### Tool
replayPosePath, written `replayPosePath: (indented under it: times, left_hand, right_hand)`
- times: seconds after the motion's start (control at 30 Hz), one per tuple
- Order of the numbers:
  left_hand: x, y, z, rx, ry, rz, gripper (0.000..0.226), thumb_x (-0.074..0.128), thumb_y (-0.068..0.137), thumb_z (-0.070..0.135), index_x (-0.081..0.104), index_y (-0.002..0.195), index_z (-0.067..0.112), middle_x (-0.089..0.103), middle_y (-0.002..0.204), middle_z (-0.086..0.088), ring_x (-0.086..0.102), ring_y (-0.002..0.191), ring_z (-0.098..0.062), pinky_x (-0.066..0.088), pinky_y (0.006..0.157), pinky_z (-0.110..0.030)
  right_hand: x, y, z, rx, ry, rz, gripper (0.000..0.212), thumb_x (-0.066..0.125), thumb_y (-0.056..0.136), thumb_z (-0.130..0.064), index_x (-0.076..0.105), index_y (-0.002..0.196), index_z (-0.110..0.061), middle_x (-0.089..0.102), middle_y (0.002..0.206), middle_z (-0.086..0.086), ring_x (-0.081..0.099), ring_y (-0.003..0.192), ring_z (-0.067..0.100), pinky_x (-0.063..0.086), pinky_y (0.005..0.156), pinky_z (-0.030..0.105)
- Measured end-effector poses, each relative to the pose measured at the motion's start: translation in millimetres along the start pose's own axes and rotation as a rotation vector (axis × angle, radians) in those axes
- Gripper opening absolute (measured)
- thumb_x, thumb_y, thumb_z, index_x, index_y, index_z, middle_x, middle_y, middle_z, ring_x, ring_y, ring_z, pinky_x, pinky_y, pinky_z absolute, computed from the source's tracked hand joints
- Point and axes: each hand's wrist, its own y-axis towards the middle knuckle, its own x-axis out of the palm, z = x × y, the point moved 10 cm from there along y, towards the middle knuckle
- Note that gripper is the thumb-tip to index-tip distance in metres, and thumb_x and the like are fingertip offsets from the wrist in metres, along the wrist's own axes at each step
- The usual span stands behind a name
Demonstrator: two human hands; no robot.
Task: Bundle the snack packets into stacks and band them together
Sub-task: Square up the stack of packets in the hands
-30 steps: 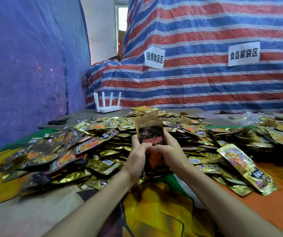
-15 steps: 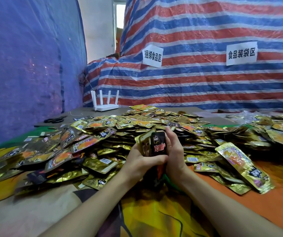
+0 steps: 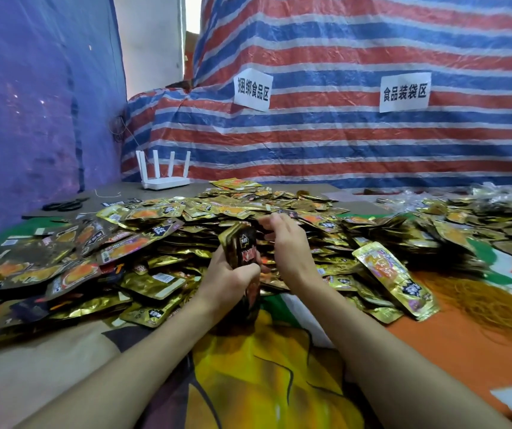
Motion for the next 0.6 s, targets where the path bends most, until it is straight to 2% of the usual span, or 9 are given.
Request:
replayPosePath:
  times: [0.07,0.1,0.17,0.23,0.3,0.37,0.47,0.53,0.6]
  left_hand:
    - [5.0,-1.2,-2.0,-0.017,-0.013,-0.053,0.040,0.065,0.062,0.014,0.060,0.100,0.002,0.060,0.086,-0.015,0.061,0.081,-0.026,0.050,0.080,-0.045]
    - [7.4,-2.0,-1.5,-0.016,-0.007,-0.072,0.050,0.067,0.061,0.014,0.058,0.110,0.006,0.057,0.088,-0.012,0.059,0.081,-0.023,0.050,0.078,-0.042]
    - [12.1,-4.5,2.1,0.013,0.021,-0.097,0.062,0.069,0.060,0.011,0.052,0.120,0.012,0.054,0.089,-0.007,0.057,0.079,-0.018,0.049,0.071,-0.034]
    - [18.1,-8.3,7.6,0.047,0.001,-0.127,0.065,0.067,0.061,0.007,0.049,0.123,0.014,0.052,0.090,-0.009,0.056,0.079,-0.018,0.050,0.068,-0.027]
    - [23.1,-12.1,14.2,0.091,0.004,-0.147,0.063,0.064,0.062,0.006,0.048,0.123,0.016,0.051,0.091,-0.012,0.056,0.081,-0.019,0.051,0.070,-0.024]
    - [27.3,-14.6,19.9,0.127,0.035,-0.168,0.061,0.064,0.064,0.007,0.048,0.122,0.019,0.051,0.092,-0.014,0.057,0.085,-0.021,0.050,0.074,-0.028]
    - [34.0,-18.2,26.1,0.155,0.023,-0.211,0.059,0.064,0.065,0.005,0.047,0.121,0.014,0.049,0.091,-0.014,0.056,0.084,-0.024,0.049,0.075,-0.032]
    - [35.5,-19.0,27.8,0.161,0.026,-0.217,0.060,0.063,0.065,0.004,0.046,0.122,0.009,0.049,0.091,-0.015,0.056,0.083,-0.025,0.050,0.075,-0.032]
    - [35.3,-19.8,29.8,0.166,0.025,-0.218,0.059,0.063,0.064,0.004,0.046,0.121,0.007,0.048,0.091,-0.017,0.055,0.082,-0.025,0.051,0.071,-0.025]
  right_hand:
    - [-16.6,-2.7,-7.1,-0.020,-0.208,0.034,0.020,0.054,0.102,-0.028,0.065,0.108,-0.012,0.066,0.100,0.001,0.064,0.094,0.018,0.056,0.080,0.031]
    - [-23.1,-6.0,-10.4,-0.034,-0.318,0.013,0.016,0.059,0.099,-0.026,0.066,0.108,-0.014,0.067,0.098,-0.001,0.064,0.093,0.016,0.056,0.081,0.034]
    - [-39.3,-15.6,-15.7,-0.043,-0.490,-0.041,0.013,0.064,0.094,-0.024,0.068,0.103,-0.017,0.068,0.093,-0.004,0.065,0.088,0.014,0.056,0.077,0.035]
    - [-65.6,-25.4,-20.7,-0.010,-0.641,-0.087,0.008,0.064,0.090,-0.026,0.070,0.095,-0.022,0.068,0.086,-0.008,0.066,0.082,0.014,0.056,0.072,0.033]
    - [-106.1,-30.3,-20.9,0.089,-0.889,-0.109,0.006,0.065,0.085,-0.025,0.071,0.085,-0.024,0.068,0.082,-0.007,0.066,0.079,0.016,0.056,0.070,0.032]
    - [-155.6,-32.6,-19.3,0.237,-1.167,-0.113,0.007,0.065,0.082,-0.021,0.068,0.076,-0.021,0.068,0.077,0.000,0.064,0.076,0.021,0.054,0.066,0.032]
    - [-218.9,-41.1,-26.0,0.364,-1.463,-0.065,0.014,0.060,0.082,-0.011,0.055,0.069,-0.016,0.057,0.069,0.004,0.057,0.065,0.023,0.046,0.059,0.029]
    - [-244.0,-52.8,-23.2,0.452,-1.605,-0.085,0.018,0.059,0.084,-0.009,0.049,0.070,-0.013,0.052,0.067,0.004,0.054,0.060,0.022,0.043,0.055,0.028]
    - [-256.7,-69.5,-8.0,0.609,-1.619,-0.181,0.016,0.065,0.082,-0.009,0.054,0.070,-0.009,0.058,0.063,0.006,0.058,0.051,0.020,0.046,0.046,0.026]
